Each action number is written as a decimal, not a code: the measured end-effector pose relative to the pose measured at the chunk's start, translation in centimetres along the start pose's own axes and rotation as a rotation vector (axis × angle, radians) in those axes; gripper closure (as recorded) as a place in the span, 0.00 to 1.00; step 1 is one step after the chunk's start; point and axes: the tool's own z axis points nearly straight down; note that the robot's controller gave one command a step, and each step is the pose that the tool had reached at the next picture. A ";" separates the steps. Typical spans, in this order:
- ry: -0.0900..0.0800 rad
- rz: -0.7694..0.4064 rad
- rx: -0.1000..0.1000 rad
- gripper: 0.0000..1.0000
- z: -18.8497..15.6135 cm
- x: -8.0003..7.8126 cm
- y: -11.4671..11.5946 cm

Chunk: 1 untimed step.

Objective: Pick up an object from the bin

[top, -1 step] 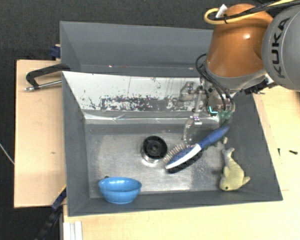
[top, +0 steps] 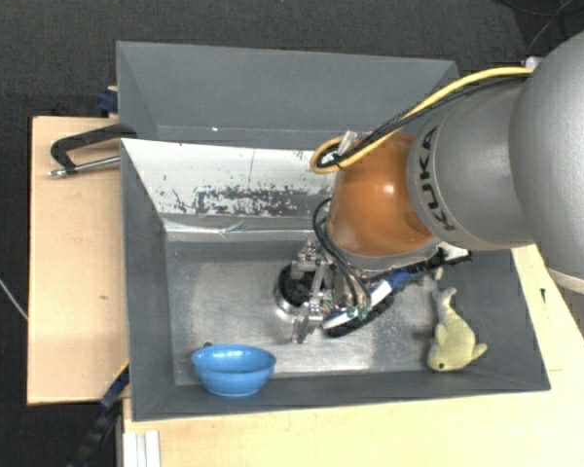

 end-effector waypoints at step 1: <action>-0.005 0.000 -0.002 1.00 -0.1 -0.1 0.1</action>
Offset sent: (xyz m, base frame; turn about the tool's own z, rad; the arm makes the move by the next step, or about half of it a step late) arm 0.0000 0.0000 0.0000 0.0000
